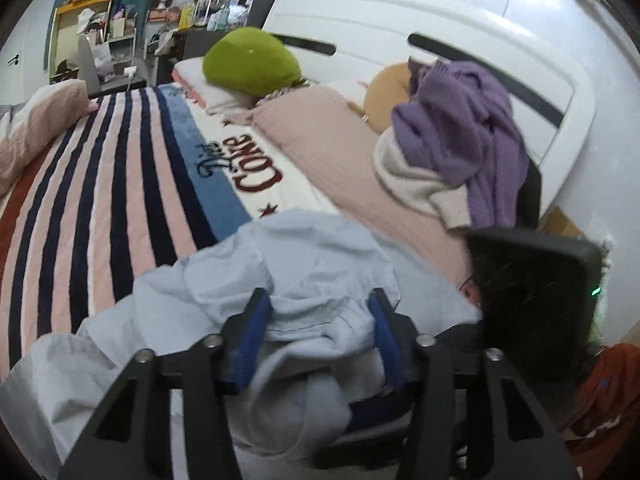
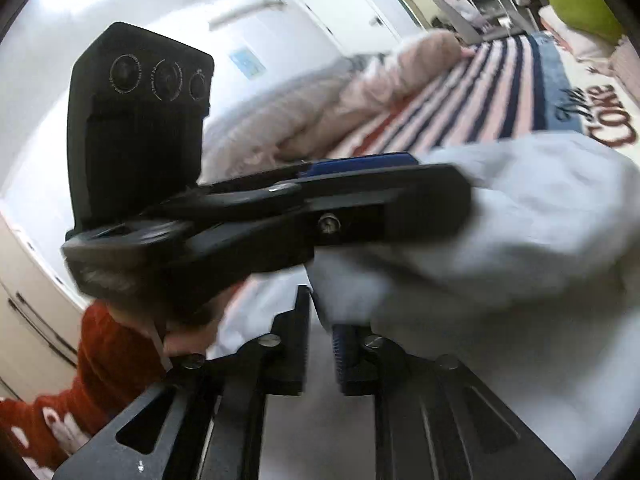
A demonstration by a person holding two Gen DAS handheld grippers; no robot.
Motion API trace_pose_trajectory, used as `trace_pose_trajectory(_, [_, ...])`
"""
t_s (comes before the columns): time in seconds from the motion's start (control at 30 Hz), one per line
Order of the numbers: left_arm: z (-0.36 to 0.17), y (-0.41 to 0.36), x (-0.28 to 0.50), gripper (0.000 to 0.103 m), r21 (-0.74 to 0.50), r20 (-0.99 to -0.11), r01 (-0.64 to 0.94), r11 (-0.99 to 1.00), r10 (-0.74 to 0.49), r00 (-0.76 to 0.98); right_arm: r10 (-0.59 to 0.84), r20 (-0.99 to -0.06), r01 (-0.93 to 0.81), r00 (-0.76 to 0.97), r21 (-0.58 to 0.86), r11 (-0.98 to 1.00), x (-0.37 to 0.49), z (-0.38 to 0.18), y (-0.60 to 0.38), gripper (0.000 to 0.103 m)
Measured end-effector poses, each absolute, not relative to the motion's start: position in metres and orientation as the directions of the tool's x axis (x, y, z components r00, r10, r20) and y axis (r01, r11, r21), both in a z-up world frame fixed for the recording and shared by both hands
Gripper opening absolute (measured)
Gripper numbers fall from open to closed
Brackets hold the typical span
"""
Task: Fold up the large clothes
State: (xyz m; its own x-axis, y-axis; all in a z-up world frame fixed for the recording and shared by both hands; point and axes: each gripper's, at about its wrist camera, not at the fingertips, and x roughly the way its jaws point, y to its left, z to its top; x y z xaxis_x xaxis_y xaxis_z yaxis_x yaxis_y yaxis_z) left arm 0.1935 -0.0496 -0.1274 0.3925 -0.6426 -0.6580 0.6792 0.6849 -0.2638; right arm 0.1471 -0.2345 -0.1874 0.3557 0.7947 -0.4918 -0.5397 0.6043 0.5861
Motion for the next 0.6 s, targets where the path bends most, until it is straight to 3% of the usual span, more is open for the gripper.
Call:
trace_pose_trajectory(0.07, [-0.131, -0.049, 0.192, 0.045, -0.261, -0.667, 0.682, 0.683, -0.638, 0.385, 0.776, -0.544, -0.564, 0.319, 0.550, 0.617, 0.135, -0.183, -0.245, 0.060])
trace_pose_trajectory(0.1, [-0.133, -0.049, 0.191, 0.046, -0.259, -0.670, 0.682, 0.684, -0.636, 0.383, 0.768, -0.562, -0.588, 0.307, 0.523, 0.617, 0.128, -0.179, -0.249, 0.065])
trace_pose_trajectory(0.3, [-0.138, -0.035, 0.189, 0.047, -0.267, -0.670, 0.668, 0.695, -0.632, 0.390, 0.547, -0.694, -0.599, 0.467, 0.207, 0.774, 0.119, -0.156, -0.287, 0.068])
trace_pose_trajectory(0.37, [-0.138, -0.034, 0.188, 0.047, -0.266, -0.669, 0.665, 0.698, -0.630, 0.395, 0.473, -0.703, -0.614, 0.531, 0.066, 0.787, 0.130, -0.147, -0.285, 0.080])
trace_pose_trajectory(0.5, [-0.138, -0.031, 0.188, 0.047, -0.267, -0.669, 0.660, 0.703, -0.628, 0.398, 0.376, -0.720, -0.698, 0.584, -0.209, 0.685, 0.142, -0.149, -0.252, 0.085])
trace_pose_trajectory(0.6, [-0.136, -0.027, 0.190, 0.047, -0.278, -0.661, 0.649, 0.708, -0.631, 0.405, 0.328, -0.748, -0.744, 0.577, -0.315, 0.590, 0.149, -0.164, -0.226, 0.084])
